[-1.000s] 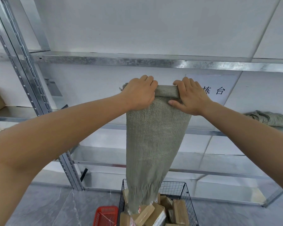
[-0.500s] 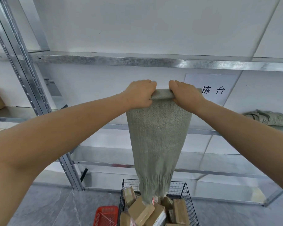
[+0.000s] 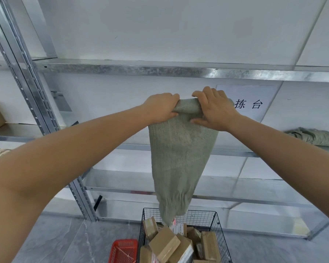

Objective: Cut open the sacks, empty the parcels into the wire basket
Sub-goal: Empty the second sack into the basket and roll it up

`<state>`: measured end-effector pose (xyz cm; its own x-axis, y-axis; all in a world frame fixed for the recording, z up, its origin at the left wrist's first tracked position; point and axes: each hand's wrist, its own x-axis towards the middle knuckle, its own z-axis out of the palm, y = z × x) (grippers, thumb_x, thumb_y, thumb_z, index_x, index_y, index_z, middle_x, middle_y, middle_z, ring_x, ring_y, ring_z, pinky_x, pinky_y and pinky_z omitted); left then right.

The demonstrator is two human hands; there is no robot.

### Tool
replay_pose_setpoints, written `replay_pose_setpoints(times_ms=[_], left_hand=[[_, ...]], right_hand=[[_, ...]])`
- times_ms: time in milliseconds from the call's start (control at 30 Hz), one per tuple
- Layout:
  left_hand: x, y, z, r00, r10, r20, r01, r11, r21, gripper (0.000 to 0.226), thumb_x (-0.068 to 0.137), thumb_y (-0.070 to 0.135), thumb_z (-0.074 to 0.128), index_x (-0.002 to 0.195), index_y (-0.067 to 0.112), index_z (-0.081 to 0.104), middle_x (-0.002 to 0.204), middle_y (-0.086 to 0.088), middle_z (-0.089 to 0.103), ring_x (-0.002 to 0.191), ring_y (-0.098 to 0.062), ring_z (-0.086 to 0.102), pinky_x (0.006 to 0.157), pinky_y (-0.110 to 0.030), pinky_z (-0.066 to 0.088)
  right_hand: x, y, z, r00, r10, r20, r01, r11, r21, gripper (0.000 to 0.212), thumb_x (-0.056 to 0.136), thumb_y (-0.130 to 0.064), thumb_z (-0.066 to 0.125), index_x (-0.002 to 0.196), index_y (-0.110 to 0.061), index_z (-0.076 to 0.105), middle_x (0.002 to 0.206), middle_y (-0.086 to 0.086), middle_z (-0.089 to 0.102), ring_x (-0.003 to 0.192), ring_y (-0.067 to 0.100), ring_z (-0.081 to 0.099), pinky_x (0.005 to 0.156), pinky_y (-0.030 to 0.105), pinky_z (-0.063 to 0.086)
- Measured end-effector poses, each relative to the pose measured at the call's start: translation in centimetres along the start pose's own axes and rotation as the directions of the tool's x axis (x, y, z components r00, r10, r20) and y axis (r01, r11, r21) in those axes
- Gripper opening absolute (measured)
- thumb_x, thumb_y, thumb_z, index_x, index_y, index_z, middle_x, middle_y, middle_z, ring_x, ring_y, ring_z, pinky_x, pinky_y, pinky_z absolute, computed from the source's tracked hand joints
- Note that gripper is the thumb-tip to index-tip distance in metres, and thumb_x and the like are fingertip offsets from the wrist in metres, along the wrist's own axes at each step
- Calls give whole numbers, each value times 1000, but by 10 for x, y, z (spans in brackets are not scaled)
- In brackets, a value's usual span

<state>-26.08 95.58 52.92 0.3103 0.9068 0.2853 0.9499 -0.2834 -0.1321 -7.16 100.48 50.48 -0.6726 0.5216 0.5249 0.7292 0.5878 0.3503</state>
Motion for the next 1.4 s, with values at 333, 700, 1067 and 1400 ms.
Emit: replay_pose_setpoints(times_ms=[333,700,1067,1400], left_hand=[[-11,-13,15,943,194,-271,-87,929,360,62,83,57,34,108,2,51,99,-18,54,82,-29,53,60,-32,34],[3,-11,-14,979,48,199,-18,989,-149,29,89,36,56,100,10,56,90,-2,51,86,-19,47,74,-28,34],[-6,-6,5,991,112,-77,-81,940,330,16,91,7,44,107,6,48,91,-13,58,73,-28,52,59,-34,34],[-11,-9,2,994,111,-10,-109,991,83,54,93,51,34,131,12,37,122,-11,49,106,-26,50,86,-36,38]], right_hand=[[10,-14,-16,982,28,188,-38,998,51,32,89,-21,53,117,-7,48,109,15,48,88,31,54,62,31,31],[2,-20,-5,985,-110,-137,116,993,38,20,64,5,66,82,-1,58,58,13,56,54,29,53,41,25,29],[12,-14,-25,910,28,413,-197,907,373,39,81,-26,64,117,-17,52,100,5,60,97,27,56,76,32,41],[6,-23,-12,972,82,218,-109,988,113,24,88,-17,51,107,-4,46,93,17,60,79,30,54,61,32,32]])
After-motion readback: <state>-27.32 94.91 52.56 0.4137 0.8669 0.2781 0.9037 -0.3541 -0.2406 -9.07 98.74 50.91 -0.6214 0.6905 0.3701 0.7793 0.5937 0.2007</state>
